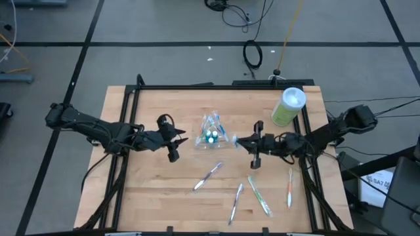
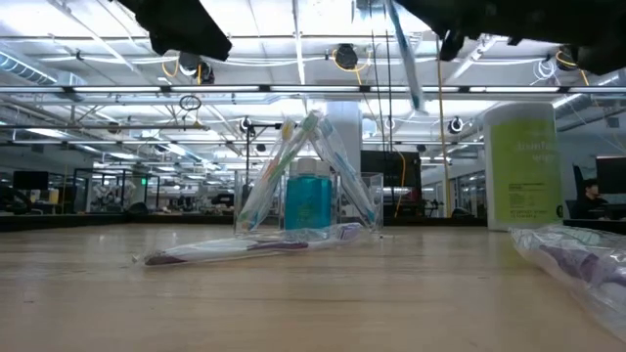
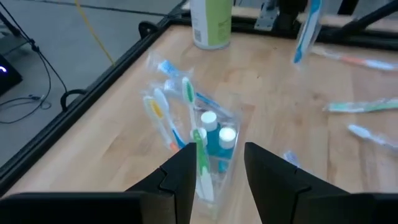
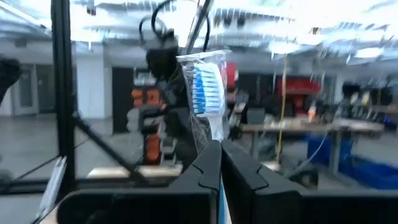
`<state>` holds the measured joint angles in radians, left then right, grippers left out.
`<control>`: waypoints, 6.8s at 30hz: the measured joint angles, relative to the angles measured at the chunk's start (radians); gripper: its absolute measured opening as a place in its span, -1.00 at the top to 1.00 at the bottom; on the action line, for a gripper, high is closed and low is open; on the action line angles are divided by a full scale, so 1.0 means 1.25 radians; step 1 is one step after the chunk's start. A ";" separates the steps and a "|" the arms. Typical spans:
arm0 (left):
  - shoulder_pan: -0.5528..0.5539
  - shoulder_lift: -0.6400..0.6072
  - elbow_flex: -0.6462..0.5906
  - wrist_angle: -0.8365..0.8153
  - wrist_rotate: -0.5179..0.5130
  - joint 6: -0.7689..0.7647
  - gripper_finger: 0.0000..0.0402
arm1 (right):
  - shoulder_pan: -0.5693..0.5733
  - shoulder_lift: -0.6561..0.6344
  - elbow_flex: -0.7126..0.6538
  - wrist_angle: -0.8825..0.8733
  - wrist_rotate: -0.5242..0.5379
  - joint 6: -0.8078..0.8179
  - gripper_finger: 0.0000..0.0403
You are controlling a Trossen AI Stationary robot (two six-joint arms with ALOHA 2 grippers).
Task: Pick & Place toothbrushing station
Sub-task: Put the blue toothbrush into the transparent organizer, then put the top purple toothbrush into the transparent organizer
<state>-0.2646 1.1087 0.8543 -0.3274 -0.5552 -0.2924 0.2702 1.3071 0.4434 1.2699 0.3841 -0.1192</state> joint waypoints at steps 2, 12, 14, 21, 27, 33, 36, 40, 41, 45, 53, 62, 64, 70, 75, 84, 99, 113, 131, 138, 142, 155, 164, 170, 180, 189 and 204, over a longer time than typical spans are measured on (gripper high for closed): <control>0.000 0.001 0.000 0.012 -0.003 0.004 0.30 | -0.019 0.034 0.008 0.059 -0.016 -0.018 1.00; 0.000 0.001 0.000 0.104 -0.003 0.112 0.30 | -0.120 0.258 0.137 0.087 0.035 -0.032 1.00; 0.000 0.001 0.000 0.105 -0.003 0.113 0.30 | -0.138 0.281 0.138 0.086 0.049 -0.008 1.00; 0.000 0.001 0.000 0.105 -0.003 0.143 0.30 | -0.181 0.343 0.139 0.086 0.050 0.123 1.00; 0.001 0.001 0.000 0.109 -0.003 0.146 0.30 | -0.209 0.402 0.139 0.073 0.053 0.191 1.00; 0.001 0.001 0.000 0.114 -0.003 0.146 0.30 | -0.216 0.433 0.137 0.046 0.055 0.189 1.00; 0.001 0.001 0.000 0.113 -0.003 0.145 0.30 | -0.213 0.432 0.137 0.072 0.093 0.168 1.00; 0.001 0.001 0.000 0.109 0.000 0.143 0.30 | -0.204 0.432 0.137 0.107 0.106 0.145 1.00; 0.001 0.001 0.000 0.109 0.003 0.143 0.30 | -0.201 0.432 0.137 0.105 0.110 0.143 1.00; 0.000 0.001 0.000 0.099 0.004 0.127 0.30 | -0.179 0.432 0.137 0.057 0.145 0.129 1.00; 0.000 0.001 0.000 0.089 0.005 0.121 0.30 | -0.101 0.432 0.137 -0.004 0.289 0.060 1.00; 0.000 0.001 0.000 0.089 0.005 0.099 0.30 | -0.070 0.430 0.138 -0.096 0.302 0.112 1.00; 0.000 0.001 0.000 0.089 0.005 0.098 0.30 | -0.067 0.431 0.138 -0.091 0.302 0.089 0.98; 0.000 0.001 0.000 0.089 0.006 0.098 0.30 | -0.067 0.431 0.138 -0.077 0.300 0.064 0.73; 0.000 0.001 0.000 0.089 0.007 0.097 0.30 | -0.066 0.431 0.137 -0.063 0.303 0.055 0.45; 0.000 0.001 0.000 0.089 0.007 0.087 0.30 | -0.032 0.370 0.137 -0.059 0.351 -0.035 0.17; -0.029 0.086 0.001 0.148 0.180 0.000 0.30 | 0.071 0.197 0.137 -0.140 0.405 -0.104 0.11; -0.046 0.325 0.000 0.268 0.220 -0.225 0.30 | 0.113 0.045 0.137 -0.509 0.216 0.140 0.09; -0.055 0.583 0.000 0.516 0.271 -0.191 0.30 | 0.103 0.034 0.137 -0.545 0.194 0.170 0.09; -0.057 0.648 0.000 0.560 0.241 -0.199 0.30 | 0.103 0.034 0.137 -0.552 0.194 0.170 0.09; -0.057 0.667 0.000 0.560 0.236 -0.187 0.30 | 0.103 0.034 0.137 -0.556 0.194 0.170 0.09; -0.057 0.664 0.001 0.513 0.273 -0.196 0.75 | 0.103 0.034 0.137 -0.581 0.194 0.190 0.09; -0.062 0.666 0.000 0.570 0.287 -0.233 0.87 | 0.103 0.034 0.137 -0.584 0.192 0.229 0.09; -0.062 0.581 -0.002 0.551 0.303 -0.224 0.98 | 0.103 0.034 0.137 -0.591 0.192 0.230 0.09; -0.067 0.275 -0.001 0.490 0.066 -0.033 0.99 | 0.103 0.034 0.137 -0.596 0.192 0.230 0.09; -0.063 0.157 -0.001 0.535 -0.200 0.151 0.99 | 0.103 0.034 0.137 -0.599 0.192 0.230 0.09; 0.043 0.301 -0.221 1.147 -0.116 0.190 1.00 | 0.103 0.034 0.137 -0.602 0.191 0.229 0.09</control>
<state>-0.2112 1.4848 0.5777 1.1067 -0.7002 -0.0554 0.3988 1.3502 0.6151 0.5179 0.6231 0.1672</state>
